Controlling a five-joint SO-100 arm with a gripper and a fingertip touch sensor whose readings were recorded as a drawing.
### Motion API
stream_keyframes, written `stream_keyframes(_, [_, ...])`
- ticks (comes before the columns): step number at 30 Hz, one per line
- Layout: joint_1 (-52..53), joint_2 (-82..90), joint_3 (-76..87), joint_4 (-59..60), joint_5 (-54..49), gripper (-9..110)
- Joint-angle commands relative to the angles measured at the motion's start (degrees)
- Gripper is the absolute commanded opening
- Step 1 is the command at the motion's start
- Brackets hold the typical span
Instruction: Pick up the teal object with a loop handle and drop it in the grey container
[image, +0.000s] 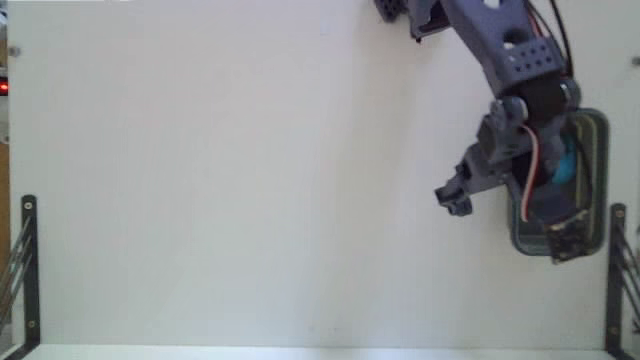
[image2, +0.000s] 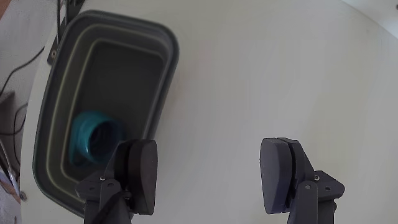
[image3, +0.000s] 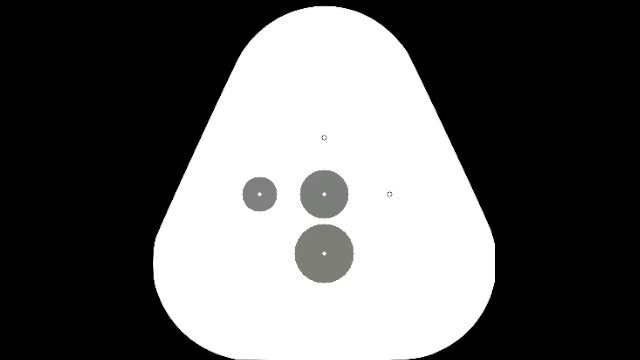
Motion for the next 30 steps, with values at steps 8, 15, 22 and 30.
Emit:
stream_keyframes(8, [6.5,12.7,7.7,1.0,0.2,110])
stream_keyframes(15, [10.3,17.7,12.7,1.0,0.2,110])
stream_keyframes(22, [13.8,22.3,17.2,1.1,0.2,110])
stream_keyframes(30, [16.8,26.2,21.1,1.1,0.2,110])
